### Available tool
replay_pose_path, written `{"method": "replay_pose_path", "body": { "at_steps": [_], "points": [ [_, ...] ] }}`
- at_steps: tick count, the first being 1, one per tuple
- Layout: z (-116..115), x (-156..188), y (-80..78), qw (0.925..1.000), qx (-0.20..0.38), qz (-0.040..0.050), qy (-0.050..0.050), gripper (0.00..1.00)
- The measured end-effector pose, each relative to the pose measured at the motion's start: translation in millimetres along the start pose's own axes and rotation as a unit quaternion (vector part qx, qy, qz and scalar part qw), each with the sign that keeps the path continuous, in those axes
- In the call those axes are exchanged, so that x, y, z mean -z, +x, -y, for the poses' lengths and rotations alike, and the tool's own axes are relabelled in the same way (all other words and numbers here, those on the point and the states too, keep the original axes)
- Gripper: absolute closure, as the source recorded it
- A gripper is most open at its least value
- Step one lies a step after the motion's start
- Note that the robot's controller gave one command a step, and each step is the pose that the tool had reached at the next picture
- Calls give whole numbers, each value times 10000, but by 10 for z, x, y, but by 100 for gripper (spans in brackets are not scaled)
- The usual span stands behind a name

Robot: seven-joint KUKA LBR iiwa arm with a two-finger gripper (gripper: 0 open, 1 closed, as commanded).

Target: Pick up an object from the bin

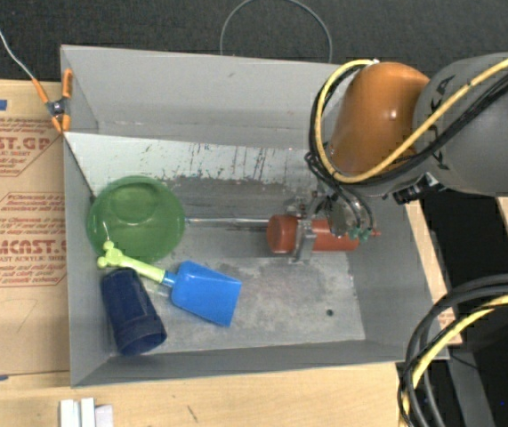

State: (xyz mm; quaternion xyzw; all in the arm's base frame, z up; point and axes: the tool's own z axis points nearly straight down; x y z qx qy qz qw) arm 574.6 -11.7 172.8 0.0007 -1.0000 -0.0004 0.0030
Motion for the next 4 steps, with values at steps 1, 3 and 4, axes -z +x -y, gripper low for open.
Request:
{"method": "replay_pose_path", "body": {
  "at_steps": [1, 3, 4],
  "points": [
    [1, 50, -14, 10000, 0, 38, 1, 0],
    [168, -1034, -174, 9998, 181, 43, 2, 0],
    [219, -1041, 182, 9659, -2587, -19, -5, 0]
  ]
}}
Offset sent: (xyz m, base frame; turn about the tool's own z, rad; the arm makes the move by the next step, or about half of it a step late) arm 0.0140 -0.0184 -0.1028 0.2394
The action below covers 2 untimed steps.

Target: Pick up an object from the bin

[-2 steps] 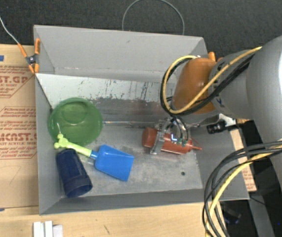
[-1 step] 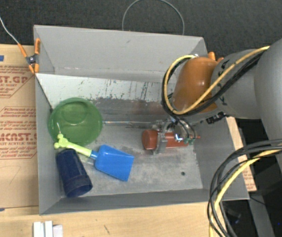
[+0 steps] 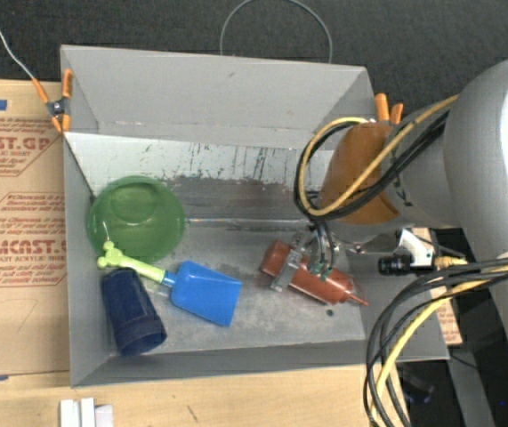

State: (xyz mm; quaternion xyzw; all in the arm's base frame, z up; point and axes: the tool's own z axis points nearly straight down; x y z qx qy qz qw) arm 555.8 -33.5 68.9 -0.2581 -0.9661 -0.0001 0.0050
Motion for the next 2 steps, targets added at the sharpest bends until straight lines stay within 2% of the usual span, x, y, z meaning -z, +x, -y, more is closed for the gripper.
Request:
{"method": "replay_pose_path", "body": {
  "at_steps": [1, 2],
  "points": [
    [-218, 5, -272, 9610, 2764, 68, -4, 0],
    [1, -11, 12, 10000, -1, -10, 3, 100]
  ]
}}
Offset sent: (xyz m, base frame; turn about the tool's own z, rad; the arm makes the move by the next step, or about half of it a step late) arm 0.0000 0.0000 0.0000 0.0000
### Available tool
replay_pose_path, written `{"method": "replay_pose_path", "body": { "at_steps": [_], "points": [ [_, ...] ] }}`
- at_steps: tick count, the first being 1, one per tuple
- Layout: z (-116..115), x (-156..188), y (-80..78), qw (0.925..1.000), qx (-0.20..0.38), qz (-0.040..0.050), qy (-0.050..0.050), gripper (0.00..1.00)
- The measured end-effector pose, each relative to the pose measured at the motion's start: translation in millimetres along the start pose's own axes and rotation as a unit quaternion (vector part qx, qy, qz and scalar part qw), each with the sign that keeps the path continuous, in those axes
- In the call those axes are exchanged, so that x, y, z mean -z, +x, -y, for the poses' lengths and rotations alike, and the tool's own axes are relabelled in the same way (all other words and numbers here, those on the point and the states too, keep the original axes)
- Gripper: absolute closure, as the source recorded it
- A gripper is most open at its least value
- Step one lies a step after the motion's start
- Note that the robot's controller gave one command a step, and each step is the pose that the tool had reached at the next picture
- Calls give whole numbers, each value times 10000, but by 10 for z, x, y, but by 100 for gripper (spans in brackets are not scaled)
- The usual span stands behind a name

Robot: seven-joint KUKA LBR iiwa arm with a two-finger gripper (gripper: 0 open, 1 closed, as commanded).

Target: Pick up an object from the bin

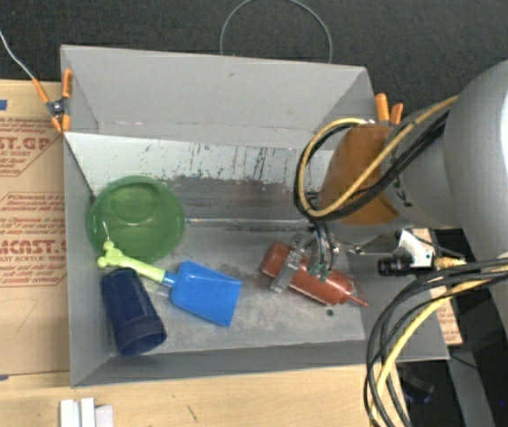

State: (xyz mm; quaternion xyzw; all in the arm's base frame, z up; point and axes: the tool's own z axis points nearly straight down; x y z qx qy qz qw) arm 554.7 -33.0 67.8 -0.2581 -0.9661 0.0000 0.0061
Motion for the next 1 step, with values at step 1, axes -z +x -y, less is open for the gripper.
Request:
{"method": "replay_pose_path", "body": {
  "at_steps": [1],
  "points": [
    [-3, 1, -6, 10000, 6, 6, -1, 100]
  ]
}}
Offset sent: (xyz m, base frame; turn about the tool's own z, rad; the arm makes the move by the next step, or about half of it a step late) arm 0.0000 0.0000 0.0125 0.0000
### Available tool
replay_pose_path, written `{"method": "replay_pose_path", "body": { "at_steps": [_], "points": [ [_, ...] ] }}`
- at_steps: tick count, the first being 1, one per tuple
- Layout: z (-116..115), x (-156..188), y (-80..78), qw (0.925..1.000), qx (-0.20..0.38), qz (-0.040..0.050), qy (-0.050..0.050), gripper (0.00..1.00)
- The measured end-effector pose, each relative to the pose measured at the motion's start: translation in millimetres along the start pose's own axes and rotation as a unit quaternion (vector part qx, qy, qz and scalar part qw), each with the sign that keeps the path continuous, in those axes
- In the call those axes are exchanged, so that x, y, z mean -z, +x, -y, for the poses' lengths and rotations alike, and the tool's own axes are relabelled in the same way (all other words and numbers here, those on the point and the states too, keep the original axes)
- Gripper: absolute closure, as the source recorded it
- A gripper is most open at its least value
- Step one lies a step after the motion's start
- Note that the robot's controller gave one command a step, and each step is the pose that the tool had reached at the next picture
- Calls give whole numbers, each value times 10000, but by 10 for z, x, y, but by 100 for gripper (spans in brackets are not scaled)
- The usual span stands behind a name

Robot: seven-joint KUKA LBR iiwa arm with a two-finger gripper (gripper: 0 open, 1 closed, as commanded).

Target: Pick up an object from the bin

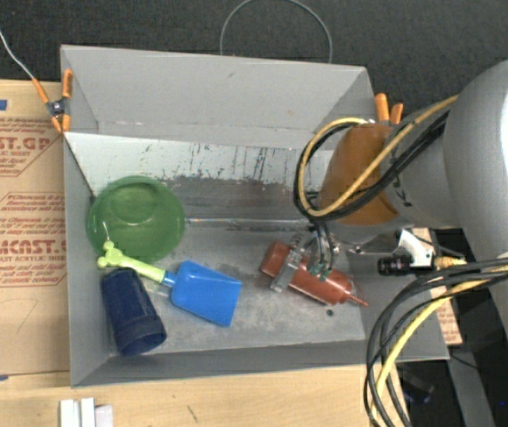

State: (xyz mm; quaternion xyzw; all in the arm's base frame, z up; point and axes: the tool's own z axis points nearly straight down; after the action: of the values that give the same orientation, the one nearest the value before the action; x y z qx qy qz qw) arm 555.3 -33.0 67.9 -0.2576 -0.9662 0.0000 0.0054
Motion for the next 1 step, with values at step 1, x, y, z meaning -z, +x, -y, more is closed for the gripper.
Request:
{"method": "replay_pose_path", "body": {
  "at_steps": [1],
  "points": [
    [1, 23, 5, 10000, 3, -5, 1, 100]
  ]
}}
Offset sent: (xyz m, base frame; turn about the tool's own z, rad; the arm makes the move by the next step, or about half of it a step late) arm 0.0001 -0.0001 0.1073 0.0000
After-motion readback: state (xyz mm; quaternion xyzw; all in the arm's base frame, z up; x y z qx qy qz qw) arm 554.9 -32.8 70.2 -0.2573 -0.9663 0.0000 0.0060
